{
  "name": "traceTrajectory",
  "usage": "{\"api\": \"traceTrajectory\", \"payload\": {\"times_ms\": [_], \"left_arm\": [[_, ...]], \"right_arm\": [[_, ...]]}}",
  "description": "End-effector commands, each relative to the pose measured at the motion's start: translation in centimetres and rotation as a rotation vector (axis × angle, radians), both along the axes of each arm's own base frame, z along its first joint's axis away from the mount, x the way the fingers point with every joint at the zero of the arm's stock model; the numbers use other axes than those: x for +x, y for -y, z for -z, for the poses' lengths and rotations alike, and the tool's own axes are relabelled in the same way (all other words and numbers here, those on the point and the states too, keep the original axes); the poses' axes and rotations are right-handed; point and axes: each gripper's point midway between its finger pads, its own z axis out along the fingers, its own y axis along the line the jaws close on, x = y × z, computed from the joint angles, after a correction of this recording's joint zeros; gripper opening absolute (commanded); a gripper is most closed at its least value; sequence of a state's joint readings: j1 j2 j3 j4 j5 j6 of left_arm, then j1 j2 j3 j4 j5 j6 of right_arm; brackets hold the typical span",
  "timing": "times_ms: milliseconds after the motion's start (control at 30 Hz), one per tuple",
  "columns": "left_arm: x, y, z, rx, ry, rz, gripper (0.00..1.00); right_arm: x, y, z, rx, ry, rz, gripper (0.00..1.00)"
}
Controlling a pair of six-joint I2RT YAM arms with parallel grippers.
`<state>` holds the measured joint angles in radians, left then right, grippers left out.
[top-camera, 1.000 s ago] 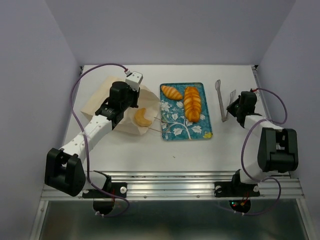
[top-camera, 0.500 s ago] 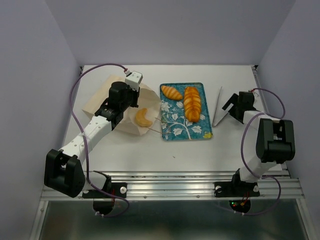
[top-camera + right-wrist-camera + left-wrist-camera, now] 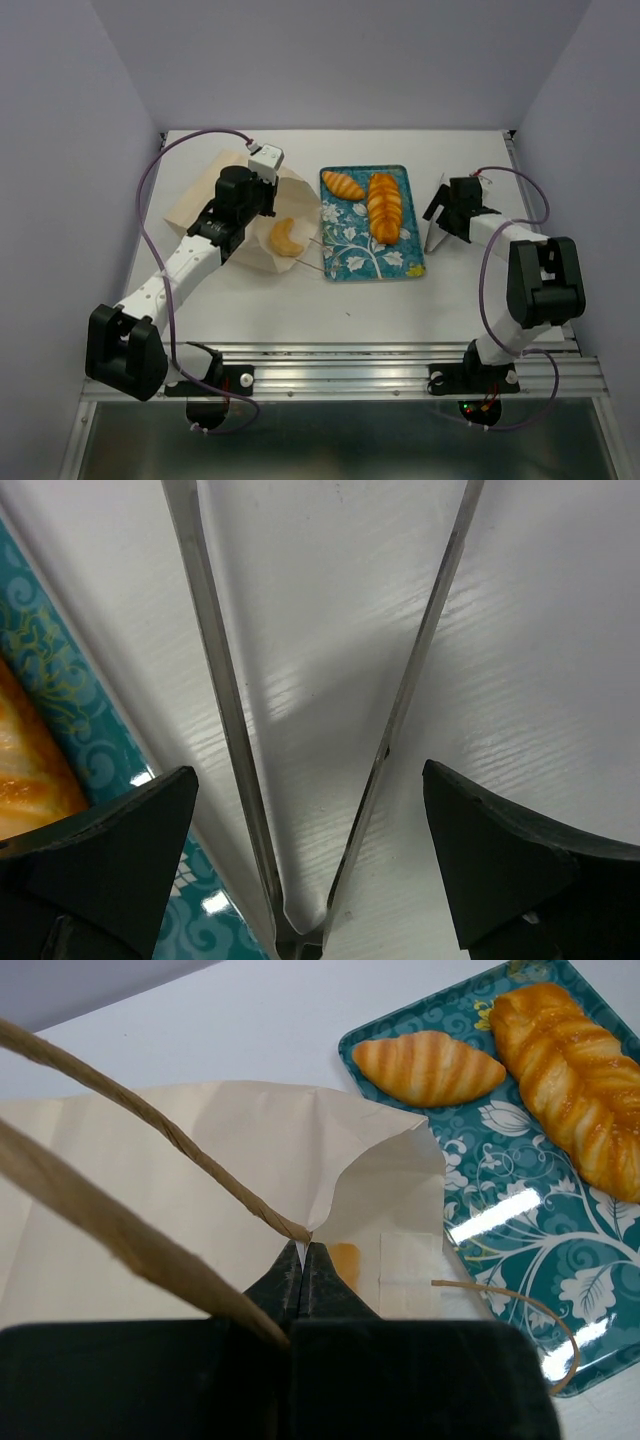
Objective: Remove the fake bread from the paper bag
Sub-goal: Pick up the clamp at the center of the board, then take out the fake bread from the paper bag.
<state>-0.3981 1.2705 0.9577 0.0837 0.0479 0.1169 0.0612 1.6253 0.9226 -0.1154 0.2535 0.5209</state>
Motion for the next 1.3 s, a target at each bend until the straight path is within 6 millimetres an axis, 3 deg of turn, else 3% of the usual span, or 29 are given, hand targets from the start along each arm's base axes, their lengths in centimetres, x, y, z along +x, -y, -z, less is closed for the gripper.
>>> {"api": "traceTrajectory", "payload": {"times_ms": [0,233,267,333,367,400,467,533,633,667,733,767,833,867,933,967,1033,1067,1167,1267], "left_arm": [[-0.2,0.1,-2.5,-0.025,0.085,0.013,0.0],[-0.3,0.0,-2.5,-0.027,0.086,0.008,0.0],[-0.4,0.0,-2.6,-0.032,0.088,0.008,0.0],[-0.4,0.0,-2.7,-0.036,0.09,0.006,0.0],[-0.4,0.0,-2.8,-0.035,0.091,0.004,0.0],[-0.4,-0.1,-2.8,-0.035,0.092,0.0,0.0],[-0.4,-0.2,-3.0,-0.037,0.097,-0.003,0.0],[-0.5,-0.1,-3.3,-0.041,0.105,-0.001,0.0],[-0.5,-0.1,-3.6,-0.046,0.114,0.001,0.0],[-0.5,-0.1,-3.7,-0.047,0.117,0.001,0.0],[-0.5,-0.1,-3.7,-0.048,0.118,0.002,0.0],[-0.5,-0.1,-3.6,-0.048,0.118,0.002,0.0],[-0.4,-0.1,-3.7,-0.05,0.121,-0.001,0.0],[-0.4,-0.1,-3.7,-0.049,0.122,-0.001,0.0],[-0.4,-0.1,-3.6,-0.047,0.122,0.0,0.0],[-0.4,-0.1,-3.6,-0.047,0.121,0.001,0.0],[-0.3,-0.1,-3.7,-0.045,0.126,-0.002,0.0],[-0.3,-0.1,-3.7,-0.045,0.123,0.001,0.0],[-0.3,0.1,-3.4,-0.044,0.117,0.008,0.0],[-0.1,0.2,-3.1,-0.049,0.11,0.009,0.0]], "right_arm": [[0.9,0.4,0.0,-0.06,-0.016,0.049,1.0],[2.4,0.7,2.9,-0.097,-0.075,0.087,1.0],[2.7,1.3,4.2,-0.126,-0.114,0.115,0.97],[2.8,1.5,4.8,-0.133,-0.128,0.126,0.93],[2.7,1.6,5.0,-0.141,-0.133,0.132,0.85],[2.6,1.7,4.8,-0.146,-0.13,0.136,0.59],[2.6,2.0,4.0,-0.156,-0.106,0.141,0.4],[2.4,2.2,2.6,-0.17,-0.082,0.138,0.4],[2.2,2.1,-1.4,-0.169,-0.001,0.099,0.41],[2.1,1.7,-4.1,-0.155,0.06,0.074,0.41],[1.9,0.1,-6.7,-0.115,0.114,-0.043,0.46],[1.4,-1.7,-9.2,-0.056,0.179,-0.135,0.46],[0.5,-3.7,-11.3,-0.012,0.235,-0.268,0.46],[-0.7,-6.5,-13.5,0.069,0.296,-0.413,0.47],[-2.5,-8.9,-14.2,0.139,0.321,-0.559,0.47],[-4.3,-11.8,-15.0,0.241,0.335,-0.723,0.47],[-6.7,-14.1,-16.5,0.334,0.365,-0.869,0.48],[-8.8,-16.0,-17.3,0.423,0.368,-1.01,0.5],[-12.1,-18.3,-18.0,0.518,0.353,-1.166,0.51],[-13.7,-19.8,-17.6,0.491,0.325,-1.257,0.53]]}}
